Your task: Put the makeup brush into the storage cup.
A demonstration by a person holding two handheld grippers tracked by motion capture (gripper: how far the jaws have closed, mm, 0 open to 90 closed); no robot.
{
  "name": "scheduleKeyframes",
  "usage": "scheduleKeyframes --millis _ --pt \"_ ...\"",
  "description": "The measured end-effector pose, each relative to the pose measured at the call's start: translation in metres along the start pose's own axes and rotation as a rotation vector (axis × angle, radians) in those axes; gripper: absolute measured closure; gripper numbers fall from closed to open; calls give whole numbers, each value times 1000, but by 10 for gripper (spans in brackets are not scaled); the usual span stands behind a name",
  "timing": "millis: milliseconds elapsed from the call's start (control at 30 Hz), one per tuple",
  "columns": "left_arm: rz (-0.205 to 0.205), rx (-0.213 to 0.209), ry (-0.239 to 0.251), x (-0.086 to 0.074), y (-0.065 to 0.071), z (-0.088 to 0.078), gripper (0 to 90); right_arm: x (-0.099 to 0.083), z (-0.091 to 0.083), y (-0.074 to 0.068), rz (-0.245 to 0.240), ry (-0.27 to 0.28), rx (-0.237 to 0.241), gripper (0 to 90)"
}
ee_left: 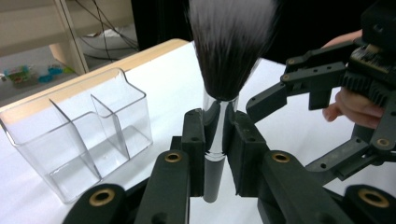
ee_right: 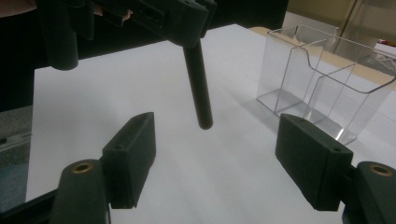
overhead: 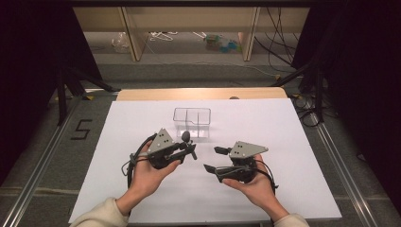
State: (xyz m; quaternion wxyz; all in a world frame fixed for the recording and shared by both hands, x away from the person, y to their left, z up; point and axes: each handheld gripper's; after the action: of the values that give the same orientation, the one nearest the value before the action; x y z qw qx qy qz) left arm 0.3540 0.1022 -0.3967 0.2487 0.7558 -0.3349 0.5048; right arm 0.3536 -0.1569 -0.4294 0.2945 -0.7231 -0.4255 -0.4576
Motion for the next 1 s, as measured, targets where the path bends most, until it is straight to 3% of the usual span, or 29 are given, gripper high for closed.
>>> scheduleKeyframes --millis 567,1000 --pt "-15 23 -26 3 -5 7 776 -1 -1 0 -1 3 -4 302" --pt "-16 20 -22 8 -8 18 776 -5 -19 3 11 10 -26 294"
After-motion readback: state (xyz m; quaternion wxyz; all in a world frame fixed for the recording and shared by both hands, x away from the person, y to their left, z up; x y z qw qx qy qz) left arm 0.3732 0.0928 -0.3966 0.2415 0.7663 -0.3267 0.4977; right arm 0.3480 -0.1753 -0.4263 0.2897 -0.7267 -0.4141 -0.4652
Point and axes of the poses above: each handheld gripper's, and its own axes: z roughly forward along the jaws, x roughly out of its top, y roughly to its right, and after that the axes turned 2 degrees about x, right-handed
